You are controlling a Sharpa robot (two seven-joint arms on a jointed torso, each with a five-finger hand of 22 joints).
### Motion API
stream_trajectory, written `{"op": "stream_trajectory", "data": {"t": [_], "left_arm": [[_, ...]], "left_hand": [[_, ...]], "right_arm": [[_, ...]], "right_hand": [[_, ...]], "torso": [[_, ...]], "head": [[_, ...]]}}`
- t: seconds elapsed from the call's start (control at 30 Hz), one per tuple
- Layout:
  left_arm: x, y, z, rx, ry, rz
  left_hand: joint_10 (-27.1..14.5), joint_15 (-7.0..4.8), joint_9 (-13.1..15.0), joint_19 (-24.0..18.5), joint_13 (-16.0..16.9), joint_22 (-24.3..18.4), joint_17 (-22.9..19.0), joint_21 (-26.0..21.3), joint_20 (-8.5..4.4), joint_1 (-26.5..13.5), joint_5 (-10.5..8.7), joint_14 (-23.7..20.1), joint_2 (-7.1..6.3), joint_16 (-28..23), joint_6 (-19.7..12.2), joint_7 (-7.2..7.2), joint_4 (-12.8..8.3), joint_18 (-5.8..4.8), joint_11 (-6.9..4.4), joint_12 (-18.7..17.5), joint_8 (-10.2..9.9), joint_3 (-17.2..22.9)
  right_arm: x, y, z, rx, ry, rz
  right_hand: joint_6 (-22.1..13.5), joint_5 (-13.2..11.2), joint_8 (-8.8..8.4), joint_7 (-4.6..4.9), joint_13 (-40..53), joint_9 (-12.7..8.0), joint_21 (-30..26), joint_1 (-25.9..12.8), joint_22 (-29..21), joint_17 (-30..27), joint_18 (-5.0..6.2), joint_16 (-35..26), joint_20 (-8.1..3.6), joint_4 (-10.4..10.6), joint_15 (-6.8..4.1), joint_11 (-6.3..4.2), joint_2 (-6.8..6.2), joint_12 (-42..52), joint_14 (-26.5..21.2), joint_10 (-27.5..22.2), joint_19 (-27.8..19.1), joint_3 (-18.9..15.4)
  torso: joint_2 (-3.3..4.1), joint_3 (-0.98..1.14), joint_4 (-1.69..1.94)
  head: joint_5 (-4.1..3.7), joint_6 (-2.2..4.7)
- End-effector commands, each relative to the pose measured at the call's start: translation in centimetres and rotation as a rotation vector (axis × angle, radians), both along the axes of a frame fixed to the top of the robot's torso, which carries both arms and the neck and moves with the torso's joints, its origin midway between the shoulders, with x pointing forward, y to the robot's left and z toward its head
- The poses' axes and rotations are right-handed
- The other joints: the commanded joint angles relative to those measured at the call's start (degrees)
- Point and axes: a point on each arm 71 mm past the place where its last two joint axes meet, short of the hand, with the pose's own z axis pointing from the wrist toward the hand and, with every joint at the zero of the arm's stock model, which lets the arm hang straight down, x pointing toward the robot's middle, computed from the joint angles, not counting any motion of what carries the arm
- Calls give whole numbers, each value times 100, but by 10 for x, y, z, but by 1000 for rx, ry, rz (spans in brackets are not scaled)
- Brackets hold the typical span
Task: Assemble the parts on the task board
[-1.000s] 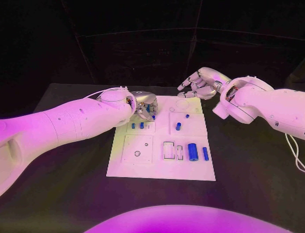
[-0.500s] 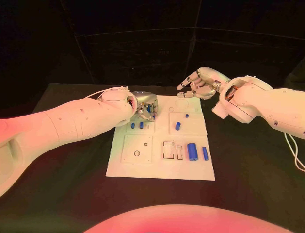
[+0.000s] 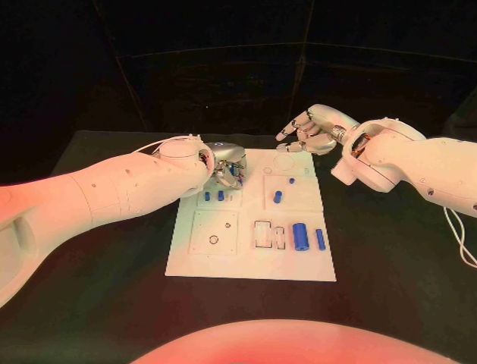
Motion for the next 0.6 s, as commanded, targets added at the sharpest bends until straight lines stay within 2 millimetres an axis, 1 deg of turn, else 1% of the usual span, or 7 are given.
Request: {"op": "stream_trajectory", "data": {"t": [0.03,0.13,0.2,0.33,0.4,0.43,0.6], "left_arm": [[-1,3,-2,6,-16,-4],[-4,5,1,-22,-37,-13],[-5,7,4,-40,-50,-16],[-5,12,16,-101,-75,-5],[-5,14,21,-120,-85,-1],[-4,16,24,-132,-93,2],[-4,26,35,-171,-111,20]], "left_hand": [[57,-27,-4,-2,-5,22,-7,47,-17,51,-3,110,-3,34,47,8,-13,-93,-9,-25,-15,50],[61,-15,-14,1,-11,51,-15,72,-11,20,-4,110,-22,42,42,27,-45,-98,7,-89,-48,111],[63,-4,-22,0,-15,64,-20,80,-6,-10,-4,109,-40,47,35,40,-64,-99,15,-138,-75,152],[65,11,-36,-4,-18,84,-34,92,8,-76,-8,106,-83,54,13,61,-85,-101,37,-218,-126,205],[66,11,-36,-4,-18,86,-33,93,9,-81,-8,107,-85,56,12,63,-85,-101,39,-223,-129,207],[66,11,-36,-4,-18,86,-33,93,9,-81,-8,107,-85,56,12,63,-85,-101,39,-223,-129,207],[74,14,-39,-6,-17,88,-35,93,13,-100,-10,106,-97,58,12,69,-89,-101,44,-238,-139,217]], "right_arm": [[0,1,1,5,-2,9],[0,1,1,5,-3,9],[0,0,1,5,-3,8],[0,-1,2,5,-5,5],[0,-1,2,5,-5,4],[0,-2,2,5,-5,3],[0,-2,2,5,-6,2]], "right_hand": [[14,20,37,-12,5,-8,-36,14,-1,476,27,-23,-21,7,-46,-16,43,15,373,-16,-29,-30],[14,20,37,-12,5,-8,-36,14,-1,476,27,-23,-21,7,-46,-16,43,15,373,-16,-29,-30],[14,20,37,-12,5,-8,-36,14,-1,476,27,-23,-21,7,-46,-16,43,15,373,-16,-29,-30],[14,20,37,-12,5,-8,-36,14,-1,476,27,-23,-21,7,-46,-16,43,15,373,-16,-29,-30],[14,20,37,-12,5,-8,-36,14,-1,476,27,-23,-21,7,-46,-16,43,15,373,-16,-29,-30],[14,20,37,-12,5,-8,-36,14,-1,476,27,-23,-21,7,-46,-16,43,15,373,-16,-29,-30],[14,20,37,-12,5,-8,-36,14,-1,476,27,-23,-21,7,-46,-16,43,15,373,-16,-29,-30]], "torso": [[-6,-3,7],[-11,-3,18],[-10,-1,12],[-9,0,20],[-3,-2,16],[-4,-4,21],[-7,-8,20]], "head": [[0,10],[-9,18],[-5,22],[-6,45],[-1,55],[-5,54],[18,45]]}}
